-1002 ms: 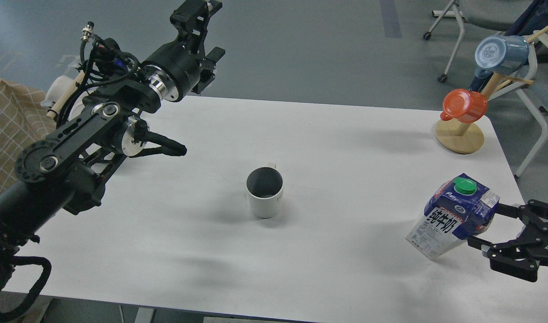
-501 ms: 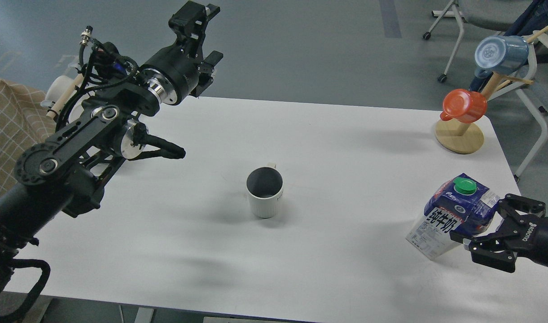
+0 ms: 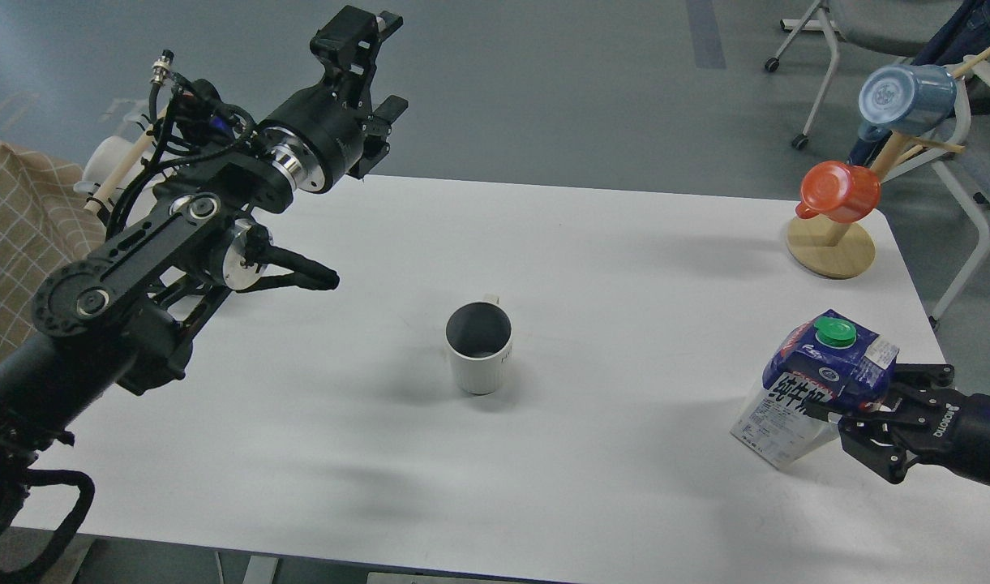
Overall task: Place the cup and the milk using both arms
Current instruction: 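Lift the milk carton and carry it beside the cup, lowering it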
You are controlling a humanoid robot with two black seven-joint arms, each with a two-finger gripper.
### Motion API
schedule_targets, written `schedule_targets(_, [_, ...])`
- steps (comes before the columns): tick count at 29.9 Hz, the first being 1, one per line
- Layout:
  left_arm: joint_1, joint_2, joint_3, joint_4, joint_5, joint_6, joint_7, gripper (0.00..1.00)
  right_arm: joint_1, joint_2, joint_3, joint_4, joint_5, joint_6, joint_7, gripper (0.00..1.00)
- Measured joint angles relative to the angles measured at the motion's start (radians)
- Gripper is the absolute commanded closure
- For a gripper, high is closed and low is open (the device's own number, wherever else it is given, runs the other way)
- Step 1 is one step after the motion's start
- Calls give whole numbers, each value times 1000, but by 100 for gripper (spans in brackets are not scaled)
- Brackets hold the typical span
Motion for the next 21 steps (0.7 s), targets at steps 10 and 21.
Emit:
schedule_targets(10, [6,-1,0,-1,0,-5,0,2,2,-87,126,127,-2,0,0,100])
schedule_targets(21, [6,-2,-1,-5,0,-5,0,2,48,67,188,62,2,11,0,100])
